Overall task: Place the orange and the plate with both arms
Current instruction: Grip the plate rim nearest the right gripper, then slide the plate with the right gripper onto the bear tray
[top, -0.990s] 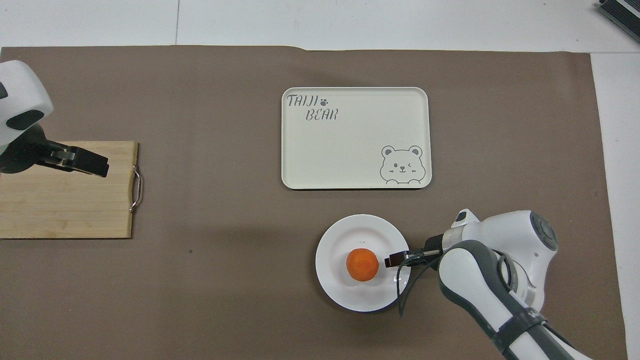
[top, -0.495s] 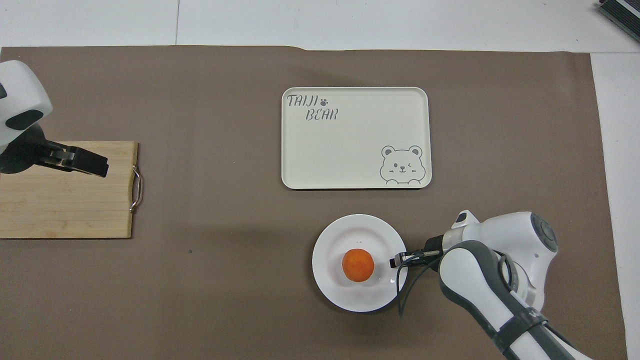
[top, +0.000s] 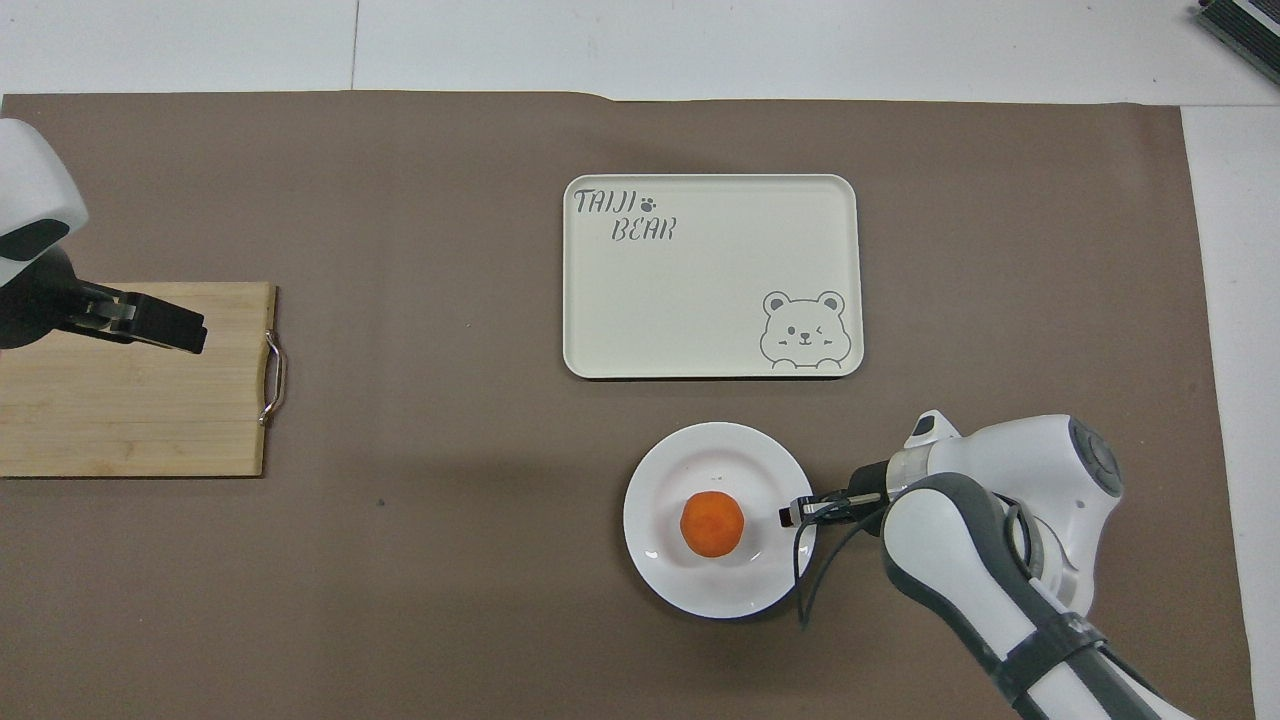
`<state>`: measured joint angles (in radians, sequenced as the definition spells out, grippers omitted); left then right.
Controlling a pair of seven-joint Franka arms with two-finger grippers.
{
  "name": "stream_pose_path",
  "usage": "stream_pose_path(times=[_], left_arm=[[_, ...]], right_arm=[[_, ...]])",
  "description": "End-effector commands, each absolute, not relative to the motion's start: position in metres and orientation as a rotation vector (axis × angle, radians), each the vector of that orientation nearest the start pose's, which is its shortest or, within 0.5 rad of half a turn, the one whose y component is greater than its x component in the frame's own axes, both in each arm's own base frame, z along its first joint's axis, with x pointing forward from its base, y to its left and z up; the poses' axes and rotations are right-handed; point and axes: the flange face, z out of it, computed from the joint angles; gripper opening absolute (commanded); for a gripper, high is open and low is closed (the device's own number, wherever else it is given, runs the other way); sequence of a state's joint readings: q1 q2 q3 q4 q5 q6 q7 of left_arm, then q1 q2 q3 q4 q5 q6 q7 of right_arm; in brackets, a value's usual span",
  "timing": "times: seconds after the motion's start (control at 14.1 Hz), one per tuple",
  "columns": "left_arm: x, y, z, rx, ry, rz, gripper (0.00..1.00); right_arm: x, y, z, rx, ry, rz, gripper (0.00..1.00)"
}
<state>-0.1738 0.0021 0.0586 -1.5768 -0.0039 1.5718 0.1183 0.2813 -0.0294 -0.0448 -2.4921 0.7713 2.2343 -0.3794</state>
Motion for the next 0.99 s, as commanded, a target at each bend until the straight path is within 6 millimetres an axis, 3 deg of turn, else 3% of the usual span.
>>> stream_pose_path(times=[0.0,0.28,0.92], left_arm=[[0.546,-0.059,0.624,-3.108,0.345,0.005,1.00],[0.546,-0.059,0.624,-3.108,0.342,0.005,1.00],[0.546,-0.059,0.624,-3.108,0.342,0.005,1.00]], right_arm=[[0.443,0.120,0.285,-2.568,-0.072,0.190,0.00],[0.454,0.125,0.299,-2.548,-0.091,0.178,0.00],[0.490,0.092,0.340,-2.407,-0.066,0.163,0.00]])
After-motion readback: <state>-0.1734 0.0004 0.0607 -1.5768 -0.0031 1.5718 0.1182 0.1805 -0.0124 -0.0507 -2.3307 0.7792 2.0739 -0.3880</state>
